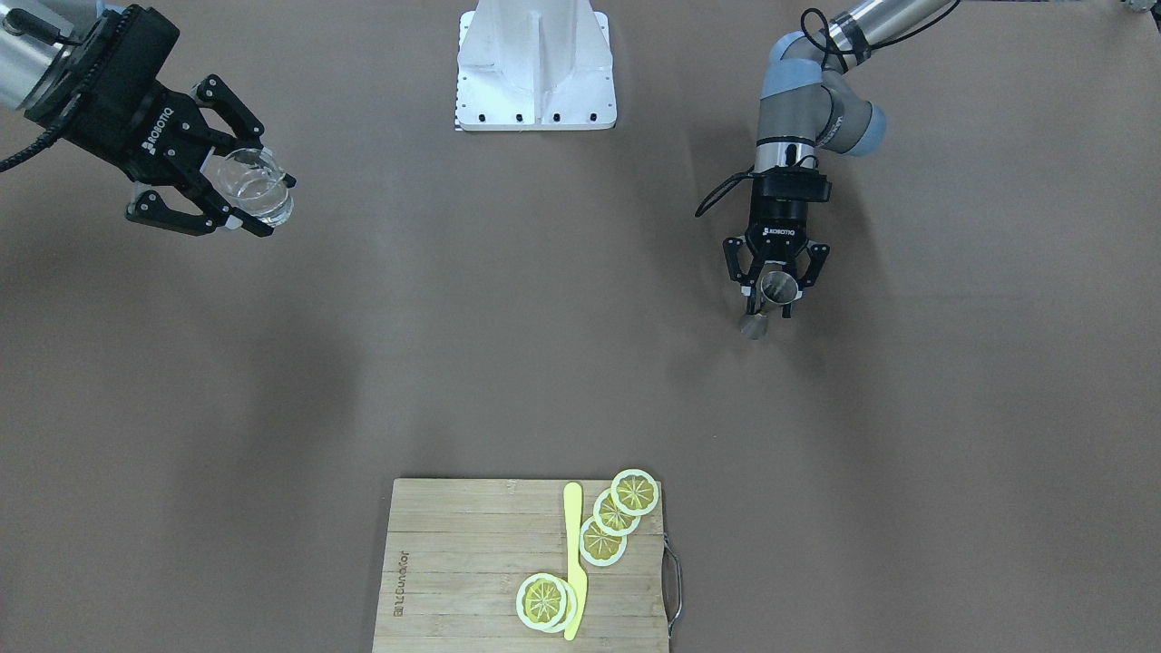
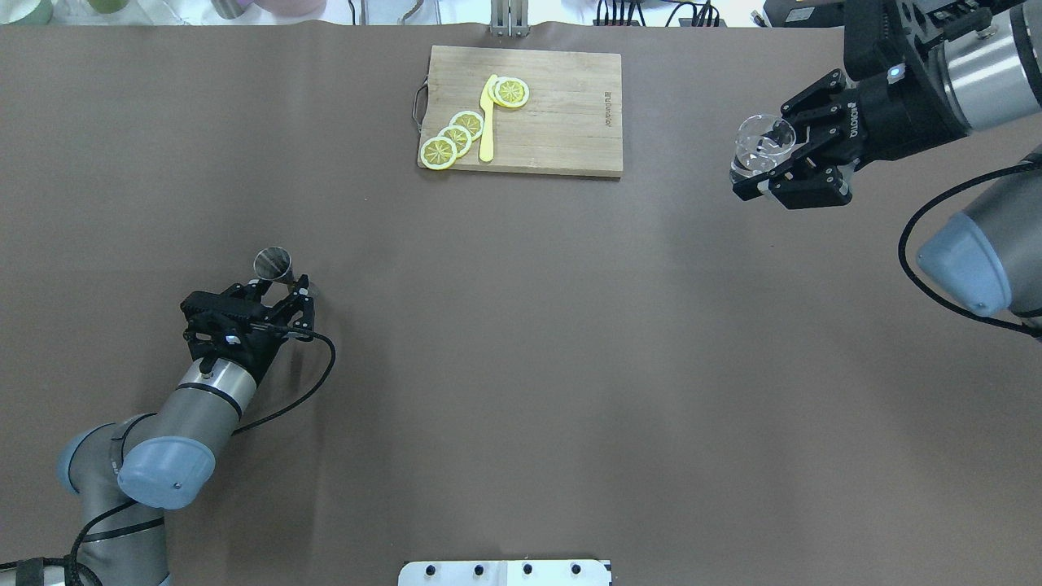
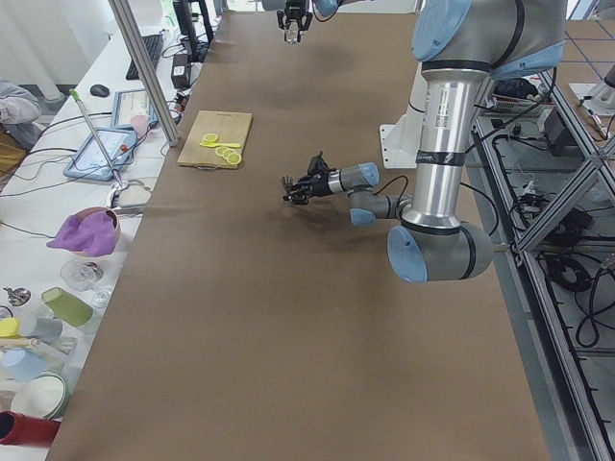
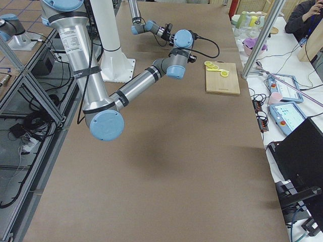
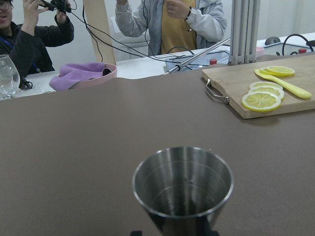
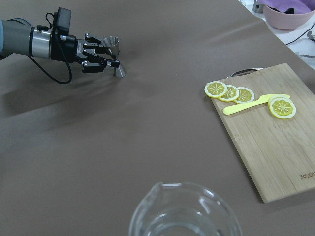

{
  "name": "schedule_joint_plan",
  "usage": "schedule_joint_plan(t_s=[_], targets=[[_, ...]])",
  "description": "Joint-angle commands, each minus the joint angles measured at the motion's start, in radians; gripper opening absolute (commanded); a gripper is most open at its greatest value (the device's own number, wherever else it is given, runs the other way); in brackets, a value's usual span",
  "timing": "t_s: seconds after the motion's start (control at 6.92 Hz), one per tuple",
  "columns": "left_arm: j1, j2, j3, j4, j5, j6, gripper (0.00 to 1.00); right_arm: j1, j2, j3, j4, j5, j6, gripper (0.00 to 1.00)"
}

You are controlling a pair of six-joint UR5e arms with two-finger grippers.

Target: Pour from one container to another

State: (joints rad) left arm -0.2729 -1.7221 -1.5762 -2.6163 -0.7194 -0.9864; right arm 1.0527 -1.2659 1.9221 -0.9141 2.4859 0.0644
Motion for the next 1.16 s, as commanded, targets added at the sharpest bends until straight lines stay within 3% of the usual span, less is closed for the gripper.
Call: schedule_joint_plan(t_s=[0.0, 0.14, 0.43, 0.58, 1.01], targets=[[-0.002, -0.004, 0.002, 0.004, 0.000, -0.002, 0.51, 0.027, 0.000, 0.049, -0.050, 0.007, 0.000, 0.00], [-0.005, -0.005, 0.002, 0.004, -0.002, 0.000, 0.41, 0.023, -0.001, 0.086, -0.081, 0.007, 0.000, 0.00], [-0.038, -0.005, 0.002, 0.005, -0.003, 0.002, 0.06, 0.032, 0.002, 0.132, -0.152, 0.049, 0.000, 0.00], [-0.039, -0.013, 0.002, 0.007, 0.000, 0.011, 0.00, 0.020, 0.002, 0.133, -0.160, 0.048, 0.002, 0.00], [-0.039, -0.176, -0.001, 0.050, 0.064, 0.099, 0.00, -0.032, 0.072, 0.147, -0.236, 0.033, -0.003, 0.00]])
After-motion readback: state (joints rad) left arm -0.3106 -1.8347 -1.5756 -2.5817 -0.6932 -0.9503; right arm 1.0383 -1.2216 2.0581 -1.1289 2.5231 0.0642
